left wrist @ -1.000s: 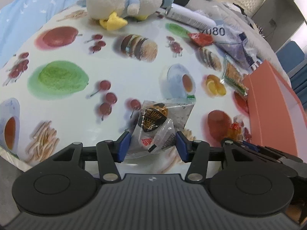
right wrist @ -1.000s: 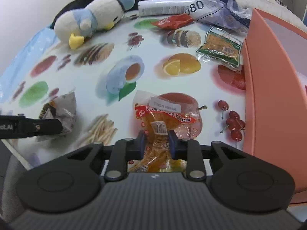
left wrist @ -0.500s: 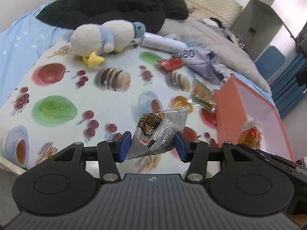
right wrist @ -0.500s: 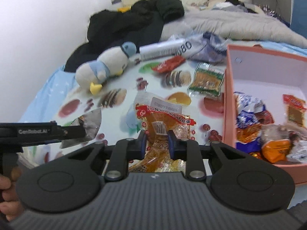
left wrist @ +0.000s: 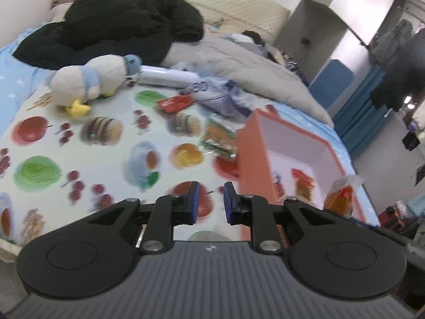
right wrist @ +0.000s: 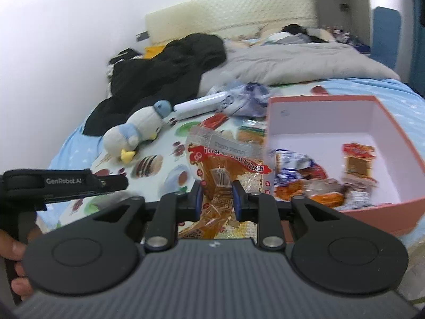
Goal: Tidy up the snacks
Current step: 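Lift both held packets and carry them over the pink box, then open both tools to drop the packets into the pink box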
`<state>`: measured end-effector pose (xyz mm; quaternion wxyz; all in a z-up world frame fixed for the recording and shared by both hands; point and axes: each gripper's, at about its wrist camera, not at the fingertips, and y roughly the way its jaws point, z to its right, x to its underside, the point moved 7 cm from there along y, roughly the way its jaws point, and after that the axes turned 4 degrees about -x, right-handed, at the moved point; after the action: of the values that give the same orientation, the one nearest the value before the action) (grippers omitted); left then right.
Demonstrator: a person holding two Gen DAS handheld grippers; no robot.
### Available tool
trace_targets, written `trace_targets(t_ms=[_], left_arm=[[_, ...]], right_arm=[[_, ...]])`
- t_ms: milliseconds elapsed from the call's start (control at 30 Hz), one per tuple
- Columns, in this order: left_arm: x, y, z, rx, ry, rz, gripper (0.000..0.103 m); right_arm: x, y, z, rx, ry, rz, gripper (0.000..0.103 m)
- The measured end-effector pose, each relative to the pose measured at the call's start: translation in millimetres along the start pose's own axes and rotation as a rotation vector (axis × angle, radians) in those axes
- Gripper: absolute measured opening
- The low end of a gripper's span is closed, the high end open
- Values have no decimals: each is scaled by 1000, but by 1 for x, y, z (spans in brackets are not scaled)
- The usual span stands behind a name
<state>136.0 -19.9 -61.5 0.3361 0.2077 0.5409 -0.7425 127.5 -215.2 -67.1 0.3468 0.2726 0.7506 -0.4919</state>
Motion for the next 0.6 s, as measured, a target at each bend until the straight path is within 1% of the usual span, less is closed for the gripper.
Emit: trace_targets(t_ms=[33, 100, 133, 200, 300, 367, 433, 533, 600], left_arm=[[1, 4, 7, 5, 16, 1, 22], [5, 16, 15, 11, 16, -22, 22], [8, 23, 18, 22, 13, -39, 22], [15, 32, 21, 18, 11, -68, 22], [26, 37, 25, 32, 29, -106, 22], [29, 40, 28, 33, 48, -114, 22], [32, 43, 28, 28, 44, -122, 22], [31, 48, 29, 30, 42, -132, 22], [29, 52, 32, 30, 50, -141, 22]], right_arm=[[0, -4, 4, 8, 5, 6, 26], [3, -6, 13, 30, 7, 11, 26], [6, -5, 19, 50, 7, 4, 26], [15, -5, 36, 75, 35, -15, 26], [27, -10, 55, 78, 75, -34, 26], [35, -12, 67, 94, 102, -42, 26], [41, -11, 76, 102, 127, -56, 26], [43, -9, 82, 108, 141, -66, 26], [38, -9, 85, 107, 144, -58, 26]])
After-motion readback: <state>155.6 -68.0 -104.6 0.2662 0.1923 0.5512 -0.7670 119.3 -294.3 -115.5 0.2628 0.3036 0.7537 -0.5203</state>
